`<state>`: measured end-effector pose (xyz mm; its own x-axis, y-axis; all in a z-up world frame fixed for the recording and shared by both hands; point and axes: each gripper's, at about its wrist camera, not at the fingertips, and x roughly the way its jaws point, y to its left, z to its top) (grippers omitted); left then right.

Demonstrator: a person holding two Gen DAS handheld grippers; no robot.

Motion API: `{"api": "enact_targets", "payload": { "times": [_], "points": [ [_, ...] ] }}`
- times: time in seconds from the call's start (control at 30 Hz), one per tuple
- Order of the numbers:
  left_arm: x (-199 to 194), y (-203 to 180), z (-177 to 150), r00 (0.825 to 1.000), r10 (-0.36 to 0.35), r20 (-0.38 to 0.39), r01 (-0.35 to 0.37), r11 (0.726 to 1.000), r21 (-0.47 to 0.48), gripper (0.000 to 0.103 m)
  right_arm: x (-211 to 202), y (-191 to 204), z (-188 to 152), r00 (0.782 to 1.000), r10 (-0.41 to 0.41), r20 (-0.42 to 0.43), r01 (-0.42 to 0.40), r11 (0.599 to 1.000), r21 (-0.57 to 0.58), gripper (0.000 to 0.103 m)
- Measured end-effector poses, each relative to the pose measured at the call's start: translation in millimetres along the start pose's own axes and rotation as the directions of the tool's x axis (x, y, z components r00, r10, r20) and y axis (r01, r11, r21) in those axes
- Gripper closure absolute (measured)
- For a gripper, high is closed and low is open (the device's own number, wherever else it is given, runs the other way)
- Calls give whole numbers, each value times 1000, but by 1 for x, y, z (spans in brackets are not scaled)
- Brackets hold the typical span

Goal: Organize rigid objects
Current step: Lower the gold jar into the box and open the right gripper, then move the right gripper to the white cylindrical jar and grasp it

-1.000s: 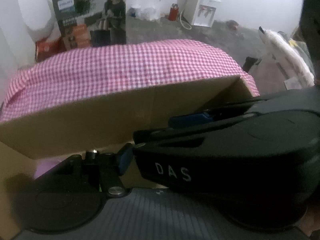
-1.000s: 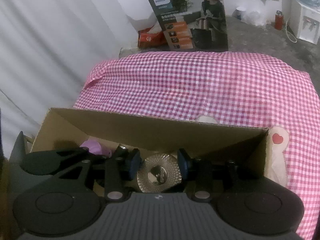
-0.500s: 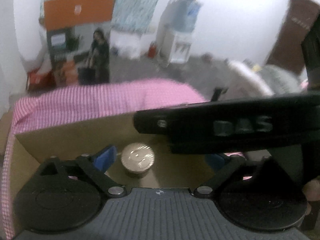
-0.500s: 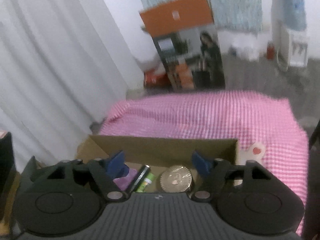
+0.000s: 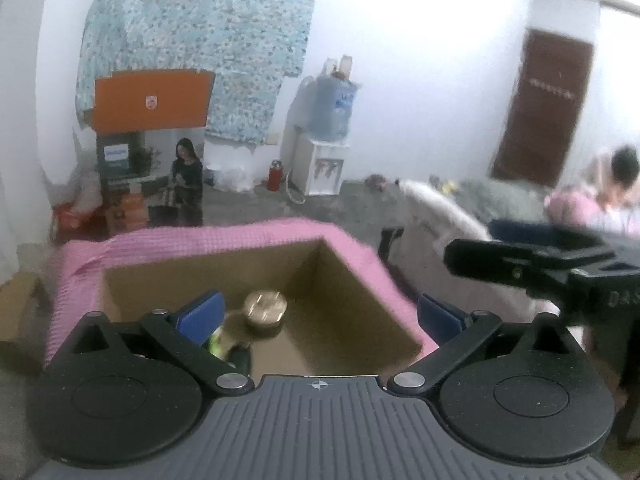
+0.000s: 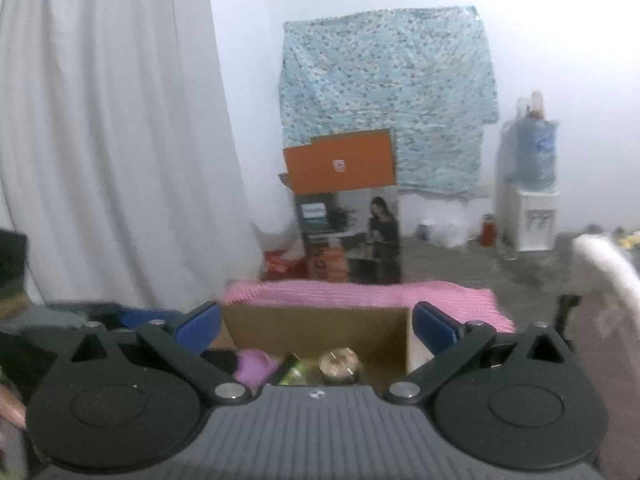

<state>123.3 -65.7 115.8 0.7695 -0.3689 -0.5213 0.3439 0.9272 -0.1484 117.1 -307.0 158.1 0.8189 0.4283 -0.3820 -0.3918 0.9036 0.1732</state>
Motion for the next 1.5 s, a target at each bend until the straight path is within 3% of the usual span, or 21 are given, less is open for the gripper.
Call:
{"api": "enact_targets", "payload": {
  "times": [0.13,0.27,0.4,0.5,0.57,0.6,0.67,0.8,0.93,1.13,1.23,1.33,1.5],
  "points": [
    [-16,13,-29,999,17,-45,-17,1000,-2,0,-15,22,-22,995,-93,-18,91,992,-86,0],
    [-26,37,-55,994,27,-106,-37,995,-97,0,-20,49,-37,976,-217,2,215,966,-146,0],
    [-35,61,-75,990,39,-134,-61,984,-166,0,-18,81,-44,967,-252,44,255,939,-232,0],
    [-44,80,-85,995,23,-95,-43,975,-218,0,-20,94,-48,988,-151,38,155,973,-173,0],
    [-49,91,-89,997,6,-74,-24,969,-248,0,-18,95,-53,999,-24,22,25,996,-85,0],
    [-54,96,-94,998,4,-59,-19,967,-255,0,-14,96,-57,999,43,17,-42,998,-43,0],
    [-57,105,-101,999,21,-35,-29,966,-258,0,-8,99,-63,995,95,2,-95,995,12,0],
    [-47,110,-108,995,93,-45,-100,973,-208,0,13,110,-73,994,99,-54,-97,995,35,0],
    [-29,108,-118,978,189,-84,-199,971,-131,0,37,119,-86,980,161,-119,-152,985,83,0],
    [-20,111,-122,976,202,-77,-209,974,-86,3,63,135,-99,959,220,-179,-201,973,117,1],
    [-15,107,-119,977,202,-75,-206,977,-53,8,81,140,-103,943,255,-214,-226,962,154,8],
    [-14,104,-121,976,200,-83,-204,978,-39,13,99,141,-108,922,294,-250,-245,947,209,21],
    [-9,106,-121,973,201,-115,-207,977,-44,30,117,142,-114,891,350,-288,-269,920,285,36]
  ]
}}
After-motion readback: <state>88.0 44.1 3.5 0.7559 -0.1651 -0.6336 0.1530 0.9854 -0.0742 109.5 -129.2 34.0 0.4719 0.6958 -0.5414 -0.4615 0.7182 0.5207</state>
